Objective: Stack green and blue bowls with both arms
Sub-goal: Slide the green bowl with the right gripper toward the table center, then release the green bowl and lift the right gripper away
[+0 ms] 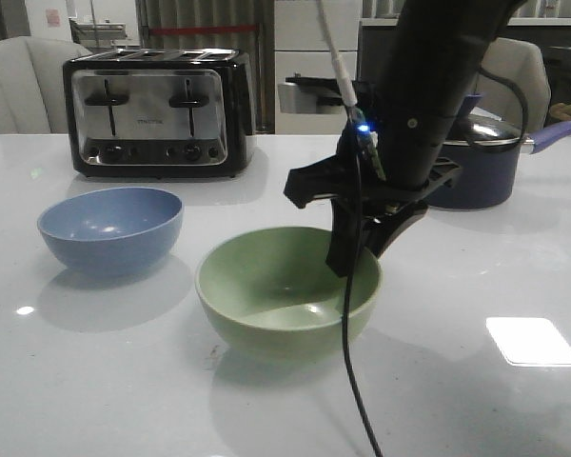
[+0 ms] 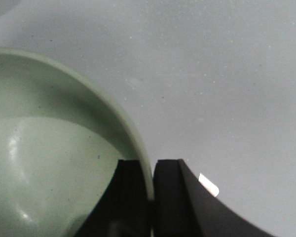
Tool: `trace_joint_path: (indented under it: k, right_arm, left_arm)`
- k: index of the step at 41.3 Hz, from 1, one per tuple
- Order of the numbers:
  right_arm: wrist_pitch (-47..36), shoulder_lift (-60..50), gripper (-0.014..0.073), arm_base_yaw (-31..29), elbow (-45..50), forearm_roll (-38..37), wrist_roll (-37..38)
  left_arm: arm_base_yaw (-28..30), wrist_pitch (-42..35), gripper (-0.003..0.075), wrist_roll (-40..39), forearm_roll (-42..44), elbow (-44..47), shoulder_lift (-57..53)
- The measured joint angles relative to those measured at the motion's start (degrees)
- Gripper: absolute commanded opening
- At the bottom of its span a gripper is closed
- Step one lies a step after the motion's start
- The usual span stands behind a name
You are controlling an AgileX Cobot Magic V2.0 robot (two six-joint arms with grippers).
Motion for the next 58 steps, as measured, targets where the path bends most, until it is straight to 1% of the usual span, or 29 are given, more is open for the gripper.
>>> trace_joint_path:
  k: [7,9,10,13,18,20,22,28,33,39,48,55,58]
  right_arm:
    - [-0.71,0.77,0.008,0.0,0.0,-0.37,0.0]
    - [-0.83,1.0,0.0091,0.0,0.0,-0.37,0.0]
    - [-0.83,1.12,0.0111,0.0,0.0,-0.46,0.0]
    - [-0.83,1.2,0.0194,0.0,0.0,-0.46,0.0]
    - [-0.96,1.2,0.0433,0.0,0.0,-0.46,0.0]
    - [-0.96,1.2,0.0503,0.0,0.0,-0.46,0.0]
    - [-0.96,0.48,0.0532,0.0,0.0,-0.46,0.0]
    - [-0.96,-4.45,0.0508,0.0,0.1,-0.46,0.0]
    - [-1.61,-11.31,0.0461,0.0,2.14,-0.46,-0.53]
    - [-3.11,-22.38,0.0425,0.0,8.43,-0.46,-1.2]
    - [-3.96,-39.36,0.0424,0.0,19.0,-0.46,-1.34]
    - [-3.96,-50.32,0.0424,0.0,26.22,-0.46,-1.47]
    - [-3.86,-54.49,0.0424,0.0,29.46,-0.46,-1.47]
  left_arm:
    - [0.0,0.0,0.0568,0.0,0.0,0.0,0.0]
    - [0.0,0.0,0.0568,0.0,0.0,0.0,0.0]
    - [0.0,0.0,0.0568,0.0,0.0,0.0,0.0]
    - [0.0,0.0,0.0568,0.0,0.0,0.0,0.0]
    - [0.0,0.0,0.0568,0.0,0.0,0.0,0.0]
    - [0.0,0.0,0.0568,0.0,0.0,0.0,0.0]
    - [0.0,0.0,0.0568,0.0,0.0,0.0,0.0]
    - [0.0,0.0,0.0568,0.0,0.0,0.0,0.0]
    - [0.0,0.0,0.0568,0.0,0.0,0.0,0.0]
    - [0.0,0.0,0.0568,0.0,0.0,0.0,0.0]
    - [0.0,-0.1,0.0568,0.0,-0.03,0.0,0.0]
    - [0.0,-0.88,0.0568,0.1,-0.59,0.0,0.0]
    - [-0.62,-2.09,0.0568,1.38,-0.6,0.0,0.0]
